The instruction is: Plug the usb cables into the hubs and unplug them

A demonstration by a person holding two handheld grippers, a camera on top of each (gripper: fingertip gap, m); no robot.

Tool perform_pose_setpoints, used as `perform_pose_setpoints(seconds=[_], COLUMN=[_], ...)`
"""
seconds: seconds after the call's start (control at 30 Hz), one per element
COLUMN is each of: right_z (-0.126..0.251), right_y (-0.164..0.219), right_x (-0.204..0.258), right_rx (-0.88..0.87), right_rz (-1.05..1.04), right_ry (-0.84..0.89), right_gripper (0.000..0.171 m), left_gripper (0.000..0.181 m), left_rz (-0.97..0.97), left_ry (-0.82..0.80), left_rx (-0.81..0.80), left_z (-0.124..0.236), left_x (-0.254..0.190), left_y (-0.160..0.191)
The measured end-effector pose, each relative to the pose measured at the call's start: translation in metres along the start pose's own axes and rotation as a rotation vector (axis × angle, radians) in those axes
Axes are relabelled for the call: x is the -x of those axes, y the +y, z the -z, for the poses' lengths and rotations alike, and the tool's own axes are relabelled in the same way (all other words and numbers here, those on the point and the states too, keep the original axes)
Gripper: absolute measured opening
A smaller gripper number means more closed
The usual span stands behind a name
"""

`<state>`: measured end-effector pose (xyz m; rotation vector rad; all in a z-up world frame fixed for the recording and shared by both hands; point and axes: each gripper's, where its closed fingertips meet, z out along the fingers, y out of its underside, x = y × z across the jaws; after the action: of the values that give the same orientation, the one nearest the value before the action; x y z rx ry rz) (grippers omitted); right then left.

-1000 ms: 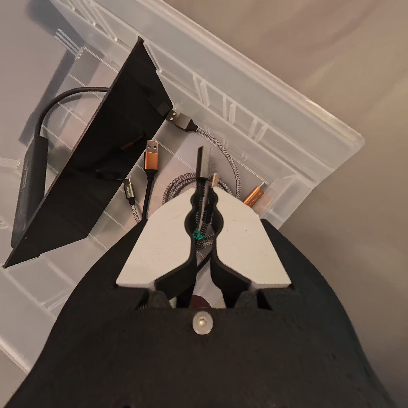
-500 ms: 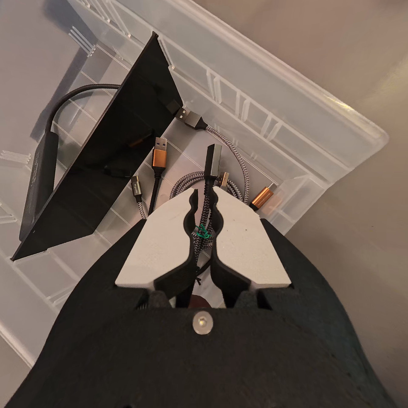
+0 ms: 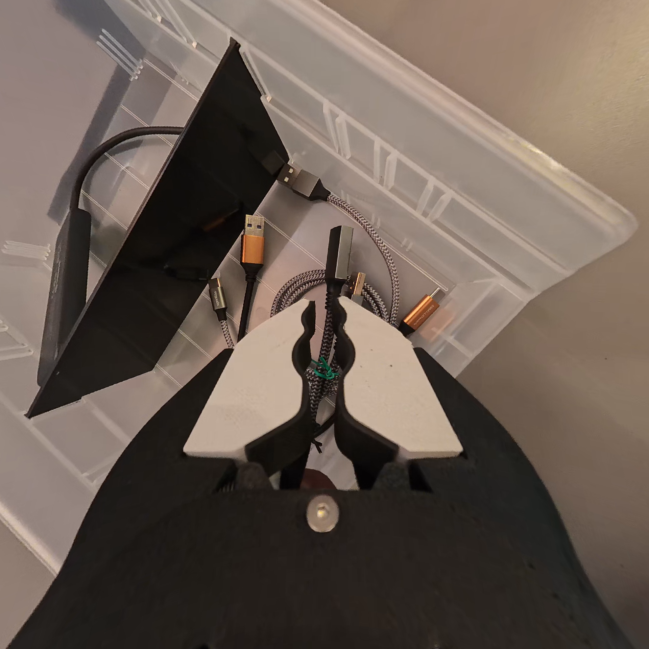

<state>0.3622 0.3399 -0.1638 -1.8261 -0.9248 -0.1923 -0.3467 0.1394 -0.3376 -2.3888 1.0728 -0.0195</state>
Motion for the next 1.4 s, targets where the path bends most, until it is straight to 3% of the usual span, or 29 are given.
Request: perform_pose_setpoints(seconds=[0.27,0.47,0.63,0.7,0.77,0.87,1.03,1.13,1.27,1.4], right_z=[-0.038,-0.036,-0.052,-0.055,-0.052,-0.042,-0.017,0.004,0.037,0.063], right_y=[0.085,0.122,0.140,0.150,0.156,0.150,0.135,0.105,0.051,-0.017], right_x=[0.028,0.038,0.032,0.025,0.014,-0.004,-0.042,-0.043,-0.005,0.087], right_rx=[0.243,0.399,0.532,0.633,0.736,0.798,0.838,0.754,0.561,0.310], right_rz=[-0.032,0.086,0.156,0.202,0.263,0.282,0.328,0.334,0.328,0.332], right_ry=[-0.198,-0.427,-0.477,-0.459,-0.434,-0.394,-0.200,-0.066,0.018,-0.078], right_gripper=[0.063,0.063,0.064,0.080,0.085,0.104,0.092,0.077,0.056,0.043], left_gripper=[0.008,0.008,0.009,0.010,0.013,0.015,0.017,0.021,0.026,0.028], left_rz=[0.016,0.002,0.009,0.012,0.010,0.000,0.007,0.022,0.050,0.077], left_ry=[-0.002,0.005,0.015,0.016,0.014,0.003,0.002,-0.010,-0.067,-0.152], left_rx=[0.015,0.043,0.053,0.062,0.073,0.093,0.083,0.056,0.018,-0.035], left_z=[-0.005,-0.008,-0.007,-0.007,-0.007,-0.006,-0.006,-0.001,0.015,0.039], left_x=[0.003,0.002,0.002,0.003,0.004,0.006,0.007,0.009,0.019,0.035], left_y=[0.002,0.005,0.007,0.007,0.008,0.011,0.010,0.009,0.011,0.012])
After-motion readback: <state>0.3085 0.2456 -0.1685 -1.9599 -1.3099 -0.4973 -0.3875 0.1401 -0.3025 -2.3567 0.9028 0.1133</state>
